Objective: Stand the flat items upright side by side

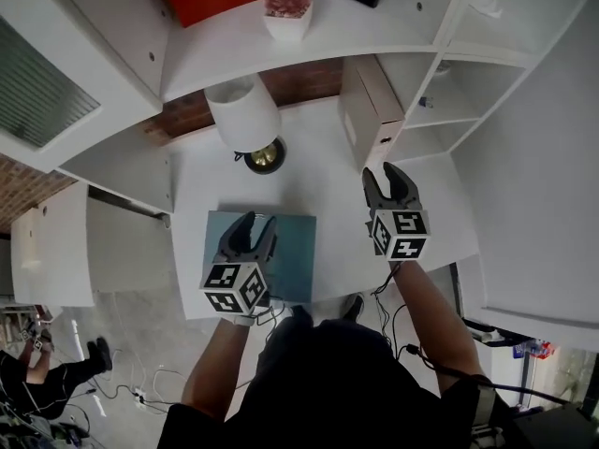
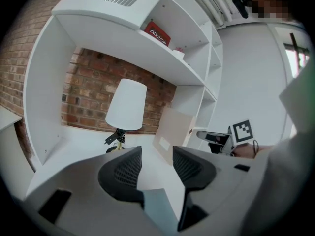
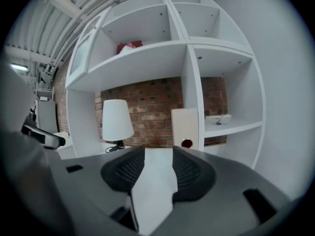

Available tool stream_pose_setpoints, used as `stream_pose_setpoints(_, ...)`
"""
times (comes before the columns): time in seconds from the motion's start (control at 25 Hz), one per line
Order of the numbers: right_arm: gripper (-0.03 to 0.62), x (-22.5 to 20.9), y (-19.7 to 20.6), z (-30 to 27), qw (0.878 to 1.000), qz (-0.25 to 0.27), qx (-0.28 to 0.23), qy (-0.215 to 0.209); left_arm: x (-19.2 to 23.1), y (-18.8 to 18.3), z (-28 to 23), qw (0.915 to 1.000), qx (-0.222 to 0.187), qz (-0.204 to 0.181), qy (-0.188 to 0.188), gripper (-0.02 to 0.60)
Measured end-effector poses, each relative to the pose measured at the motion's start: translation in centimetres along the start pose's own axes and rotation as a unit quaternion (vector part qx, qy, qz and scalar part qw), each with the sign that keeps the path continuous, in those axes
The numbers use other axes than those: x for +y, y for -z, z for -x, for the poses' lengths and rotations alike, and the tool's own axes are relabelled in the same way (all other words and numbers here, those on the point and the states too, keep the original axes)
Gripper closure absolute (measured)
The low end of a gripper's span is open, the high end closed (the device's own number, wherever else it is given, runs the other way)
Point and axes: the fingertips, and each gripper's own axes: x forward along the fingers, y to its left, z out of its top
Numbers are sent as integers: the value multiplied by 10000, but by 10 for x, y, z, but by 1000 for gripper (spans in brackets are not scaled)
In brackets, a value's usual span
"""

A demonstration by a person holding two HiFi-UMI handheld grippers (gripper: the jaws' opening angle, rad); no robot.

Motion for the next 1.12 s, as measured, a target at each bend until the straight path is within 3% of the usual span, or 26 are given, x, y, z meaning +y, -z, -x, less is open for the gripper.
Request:
stream_pose_setpoints(0.28,424,31,-32,53,9947,381,-556,-777,-34,-7,23,9980,-476,-83,-411,383)
stream_pose_setpoints(0.56,427,86,-6,76,9803,745,-529,-1751,-33,36,72,9932,-432,175,-1064,385)
stream_pose_setpoints(0.84,425,147,70,83,9657,623,511,-2470,27,87,125,9851,-240,388,-1656,383)
stream_pose_setpoints(1.12,425,183,140,85,9622,164,1478,-2280,122,132,158,9815,230,763,-1741,359)
